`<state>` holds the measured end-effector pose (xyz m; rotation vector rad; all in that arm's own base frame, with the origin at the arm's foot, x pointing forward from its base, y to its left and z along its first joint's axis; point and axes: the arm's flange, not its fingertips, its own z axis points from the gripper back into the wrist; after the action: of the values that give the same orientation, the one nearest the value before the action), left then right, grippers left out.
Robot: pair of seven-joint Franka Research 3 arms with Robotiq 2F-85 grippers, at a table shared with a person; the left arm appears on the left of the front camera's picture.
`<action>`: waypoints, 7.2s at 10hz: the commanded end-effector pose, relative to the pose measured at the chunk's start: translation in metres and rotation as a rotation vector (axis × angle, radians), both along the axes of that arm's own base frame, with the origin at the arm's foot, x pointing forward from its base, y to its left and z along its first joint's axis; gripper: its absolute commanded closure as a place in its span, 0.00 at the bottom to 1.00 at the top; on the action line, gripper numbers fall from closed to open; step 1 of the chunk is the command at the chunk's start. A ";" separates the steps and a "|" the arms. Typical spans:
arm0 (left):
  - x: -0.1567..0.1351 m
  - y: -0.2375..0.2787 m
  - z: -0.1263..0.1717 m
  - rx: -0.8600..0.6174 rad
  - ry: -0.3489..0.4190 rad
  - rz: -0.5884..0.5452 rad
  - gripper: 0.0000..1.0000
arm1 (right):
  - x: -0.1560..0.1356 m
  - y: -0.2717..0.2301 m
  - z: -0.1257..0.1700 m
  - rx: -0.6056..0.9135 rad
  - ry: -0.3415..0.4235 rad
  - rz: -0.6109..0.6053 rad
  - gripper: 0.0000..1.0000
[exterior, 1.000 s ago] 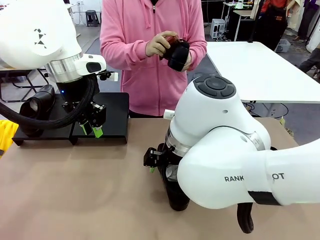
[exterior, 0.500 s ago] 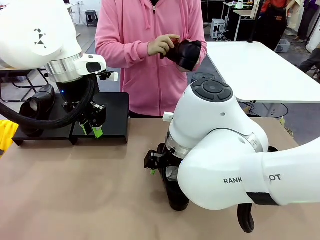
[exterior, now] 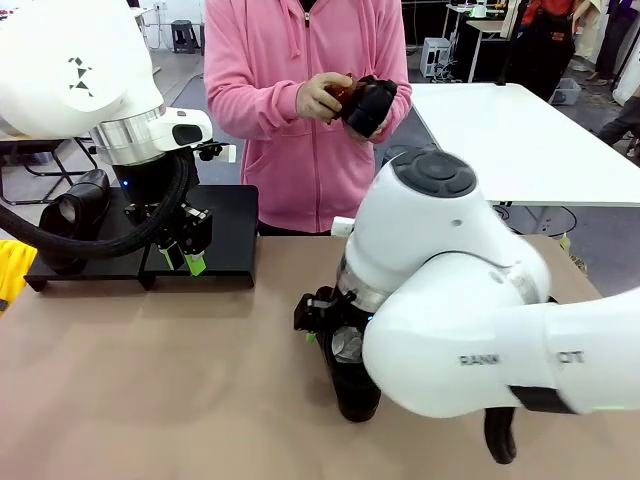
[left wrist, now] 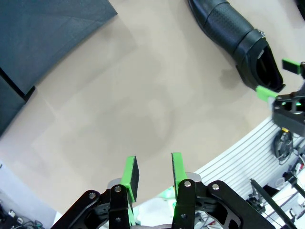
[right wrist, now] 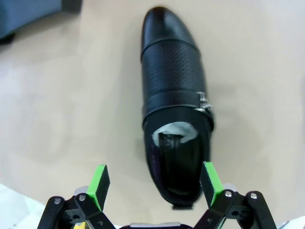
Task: Organize the shoes by placing them on the stand.
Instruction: Place the Shoe from the middle of the table onto the Shoes Stand.
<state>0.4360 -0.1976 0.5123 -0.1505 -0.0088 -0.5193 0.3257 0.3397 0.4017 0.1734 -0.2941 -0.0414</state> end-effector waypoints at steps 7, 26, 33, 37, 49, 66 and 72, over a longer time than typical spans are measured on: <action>-0.038 -0.112 -0.068 -0.045 0.074 0.377 0.60 | 0.005 -0.139 0.045 -0.133 -0.123 -0.573 0.00; -0.067 -0.213 -0.120 -0.001 0.047 0.626 0.60 | 0.010 -0.152 0.049 -0.124 -0.120 -0.557 0.00; -0.060 -0.220 -0.150 0.066 0.153 0.597 0.67 | 0.010 -0.152 0.049 -0.124 -0.120 -0.557 0.00; -0.058 -0.218 -0.155 0.079 0.137 0.606 1.00 | 0.010 -0.152 0.049 -0.124 -0.120 -0.557 0.00; -0.043 -0.098 -0.013 -0.053 -0.031 0.181 1.00 | 0.010 -0.152 0.049 -0.124 -0.120 -0.557 0.00; -0.007 0.073 0.010 0.026 -0.380 0.267 1.00 | 0.010 -0.152 0.049 -0.124 -0.120 -0.557 0.00; 0.035 0.143 -0.029 0.022 -0.491 0.492 1.00 | 0.010 -0.152 0.049 -0.124 -0.120 -0.557 0.00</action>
<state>0.4718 -0.0552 0.4806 -0.0148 -0.4662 -0.0908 0.3360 0.1886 0.4494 -0.0259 -0.4467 -0.5746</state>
